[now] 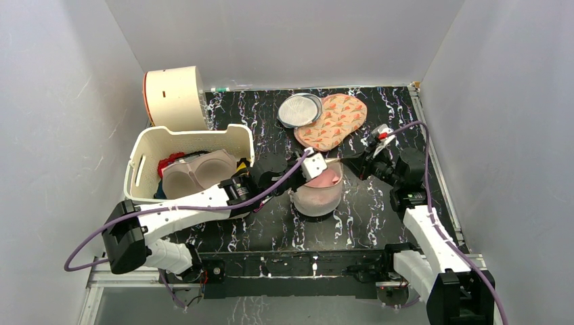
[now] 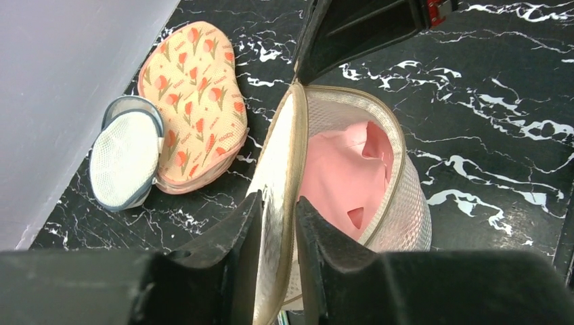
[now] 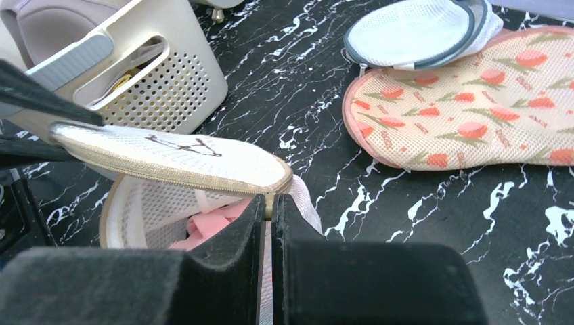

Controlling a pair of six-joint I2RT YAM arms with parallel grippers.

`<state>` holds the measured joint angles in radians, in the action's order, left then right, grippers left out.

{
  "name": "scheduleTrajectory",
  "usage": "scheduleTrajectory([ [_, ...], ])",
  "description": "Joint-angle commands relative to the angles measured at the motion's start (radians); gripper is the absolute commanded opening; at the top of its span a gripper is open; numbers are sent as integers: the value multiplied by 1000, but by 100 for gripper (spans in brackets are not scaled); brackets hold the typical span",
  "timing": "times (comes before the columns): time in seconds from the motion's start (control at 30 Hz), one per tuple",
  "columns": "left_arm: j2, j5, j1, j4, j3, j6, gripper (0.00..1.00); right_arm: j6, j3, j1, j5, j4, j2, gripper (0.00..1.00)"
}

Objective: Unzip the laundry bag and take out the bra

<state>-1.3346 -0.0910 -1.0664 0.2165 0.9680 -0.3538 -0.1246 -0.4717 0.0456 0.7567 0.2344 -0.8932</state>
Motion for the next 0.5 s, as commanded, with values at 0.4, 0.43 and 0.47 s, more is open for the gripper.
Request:
scheduleTrajectory([
  [0.4,-72,-32,-9,-67,76,0,50,68,-106,175,51,-120,100,0],
  [0.43,-74,-32,-11,-68,77,1,50,65,-110,188,44,-119,100,0],
  [0.47,-75,-30,-12,-70,78,1,48,65,-114,201,40,-119,99,0],
])
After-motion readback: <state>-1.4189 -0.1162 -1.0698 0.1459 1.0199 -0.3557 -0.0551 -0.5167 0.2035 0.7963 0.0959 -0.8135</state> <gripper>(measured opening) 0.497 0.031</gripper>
